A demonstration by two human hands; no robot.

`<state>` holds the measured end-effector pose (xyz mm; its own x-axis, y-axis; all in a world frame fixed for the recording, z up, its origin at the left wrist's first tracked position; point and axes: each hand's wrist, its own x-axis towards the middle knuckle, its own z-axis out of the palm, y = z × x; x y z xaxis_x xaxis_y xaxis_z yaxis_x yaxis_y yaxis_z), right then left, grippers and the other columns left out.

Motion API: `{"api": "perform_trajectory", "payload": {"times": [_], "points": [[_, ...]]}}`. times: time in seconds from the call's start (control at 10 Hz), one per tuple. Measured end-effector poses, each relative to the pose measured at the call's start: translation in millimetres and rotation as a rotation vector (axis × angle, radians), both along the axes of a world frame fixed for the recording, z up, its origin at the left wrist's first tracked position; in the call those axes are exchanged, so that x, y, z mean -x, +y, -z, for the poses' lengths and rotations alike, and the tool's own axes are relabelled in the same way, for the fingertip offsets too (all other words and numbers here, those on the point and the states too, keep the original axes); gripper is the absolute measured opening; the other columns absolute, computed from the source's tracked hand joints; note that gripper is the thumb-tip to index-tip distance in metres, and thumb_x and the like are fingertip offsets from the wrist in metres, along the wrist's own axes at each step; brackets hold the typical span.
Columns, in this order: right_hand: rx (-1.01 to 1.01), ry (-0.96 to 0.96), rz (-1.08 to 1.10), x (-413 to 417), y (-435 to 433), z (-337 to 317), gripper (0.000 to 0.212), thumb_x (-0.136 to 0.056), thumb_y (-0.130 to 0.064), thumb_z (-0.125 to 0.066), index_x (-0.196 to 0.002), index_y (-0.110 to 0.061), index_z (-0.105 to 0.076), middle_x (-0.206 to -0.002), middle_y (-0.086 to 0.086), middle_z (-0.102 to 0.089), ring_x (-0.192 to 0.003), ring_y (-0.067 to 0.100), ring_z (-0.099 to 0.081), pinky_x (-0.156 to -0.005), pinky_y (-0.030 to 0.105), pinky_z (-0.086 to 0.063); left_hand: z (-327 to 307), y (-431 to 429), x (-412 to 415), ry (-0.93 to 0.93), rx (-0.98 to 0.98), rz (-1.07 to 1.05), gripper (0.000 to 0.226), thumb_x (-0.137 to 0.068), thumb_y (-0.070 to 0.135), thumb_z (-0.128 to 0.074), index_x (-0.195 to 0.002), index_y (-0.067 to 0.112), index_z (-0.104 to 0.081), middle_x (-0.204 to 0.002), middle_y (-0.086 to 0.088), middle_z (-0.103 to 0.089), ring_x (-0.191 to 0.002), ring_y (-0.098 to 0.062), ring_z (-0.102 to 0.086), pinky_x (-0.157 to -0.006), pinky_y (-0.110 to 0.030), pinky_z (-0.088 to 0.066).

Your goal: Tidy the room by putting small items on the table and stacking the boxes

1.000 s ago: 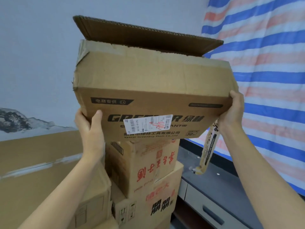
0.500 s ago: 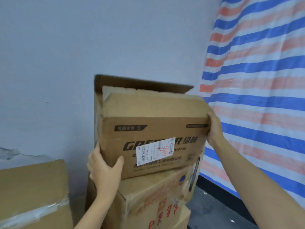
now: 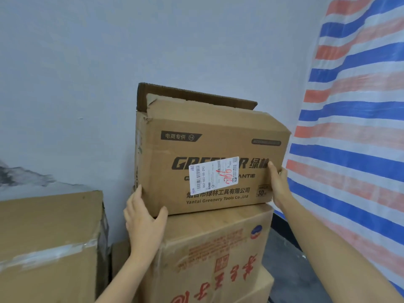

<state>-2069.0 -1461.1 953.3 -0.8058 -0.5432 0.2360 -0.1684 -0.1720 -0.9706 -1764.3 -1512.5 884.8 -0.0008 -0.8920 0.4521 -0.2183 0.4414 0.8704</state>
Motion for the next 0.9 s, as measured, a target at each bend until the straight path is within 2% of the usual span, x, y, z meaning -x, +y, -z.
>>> {"api": "perform_trajectory", "payload": {"times": [0.1, 0.2, 0.3, 0.5, 0.6, 0.7, 0.8, 0.9], "points": [[-0.011, 0.0, -0.059, 4.2, -1.5, 20.9, 0.055, -0.097, -0.04, -0.041, -0.141, -0.013, -0.022, -0.141, 0.005, -0.039, -0.117, 0.016, -0.041, -0.094, 0.031, -0.033, 2.7, 9.6, -2.8, -0.013, -0.007, -0.059, 0.067, -0.088, 0.011, -0.06, -0.145, 0.011, -0.026, -0.145, -0.01, -0.035, -0.135, -0.024, -0.028, -0.112, -0.044, -0.027], [-0.028, 0.032, -0.111, 9.7, -1.5, 35.8, 0.054, -0.098, -0.037, -0.04, -0.141, -0.011, -0.02, -0.144, 0.006, -0.037, -0.127, 0.02, -0.04, -0.096, 0.029, -0.033, 9.7, 23.2, -2.4, -0.016, 0.006, -0.116, 0.063, -0.089, 0.009, -0.058, -0.144, 0.011, -0.029, -0.142, -0.008, -0.039, -0.133, -0.024, -0.033, -0.109, -0.043, -0.03], [-0.044, 0.045, -0.164, 15.1, -0.3, 37.3, 0.058, -0.097, -0.038, -0.04, -0.144, -0.013, -0.016, -0.144, 0.006, -0.036, -0.13, 0.022, -0.039, -0.104, 0.034, -0.033, 19.6, 41.6, 2.6, -0.032, -0.037, -0.178, 0.064, -0.088, 0.009, -0.057, -0.145, 0.014, -0.028, -0.143, -0.009, -0.038, -0.133, -0.026, -0.031, -0.11, -0.046, -0.03], [-0.16, 0.187, -0.156, 16.8, 11.0, 52.9, 0.053, -0.093, -0.026, -0.05, -0.138, -0.01, -0.026, -0.139, 0.011, -0.042, -0.125, 0.028, -0.044, -0.103, 0.037, -0.037, 34.6, 74.4, 18.5, -0.117, -0.124, -0.387, 0.062, -0.093, 0.024, -0.052, -0.146, 0.01, -0.025, -0.149, -0.014, -0.029, -0.138, -0.032, -0.019, -0.11, -0.049, -0.02], [-0.197, 0.23, -0.129, 14.2, 22.0, 64.1, 0.059, -0.092, -0.025, -0.053, -0.141, -0.007, -0.025, -0.139, 0.016, -0.037, -0.126, 0.033, -0.042, -0.107, 0.047, -0.036, 40.5, 91.7, 21.3, -0.101, -0.156, -0.427, 0.061, -0.093, 0.025, -0.052, -0.146, 0.01, -0.025, -0.149, -0.015, -0.028, -0.139, -0.032, -0.017, -0.11, -0.05, -0.02], [-0.223, 0.259, -0.086, 9.7, 33.0, 60.7, 0.053, -0.09, -0.021, -0.054, -0.135, -0.004, -0.034, -0.133, 0.019, -0.037, -0.123, 0.036, -0.042, -0.104, 0.05, -0.038, 49.7, 105.0, 19.1, -0.131, -0.16, -0.419, 0.063, -0.093, 0.022, -0.053, -0.147, 0.012, -0.023, -0.15, -0.014, -0.027, -0.139, -0.03, -0.016, -0.11, -0.049, -0.019], [-0.152, 0.312, -0.08, -2.8, 57.8, 32.2, 0.05, -0.089, -0.016, -0.054, -0.135, -0.007, -0.036, -0.135, 0.012, -0.035, -0.127, 0.029, -0.037, -0.103, 0.044, -0.038, 68.3, 120.0, 5.5, -0.024, -0.25, -0.387, 0.063, -0.093, 0.017, -0.054, -0.147, 0.014, -0.023, -0.147, -0.012, -0.033, -0.135, -0.029, -0.028, -0.11, -0.047, -0.026], [0.152, 0.305, -0.266, -12.8, 104.9, -10.7, 0.036, -0.091, -0.012, -0.054, -0.126, -0.02, -0.054, -0.119, -0.007, -0.054, -0.113, 0.009, -0.049, -0.095, 0.028, -0.043, 107.0, 161.7, -7.9, 0.144, -0.409, -0.398, 0.06, -0.092, 0.008, -0.055, -0.145, 0.016, -0.028, -0.136, -0.015, -0.048, -0.113, -0.027, -0.049, -0.103, -0.042, -0.034]]}}
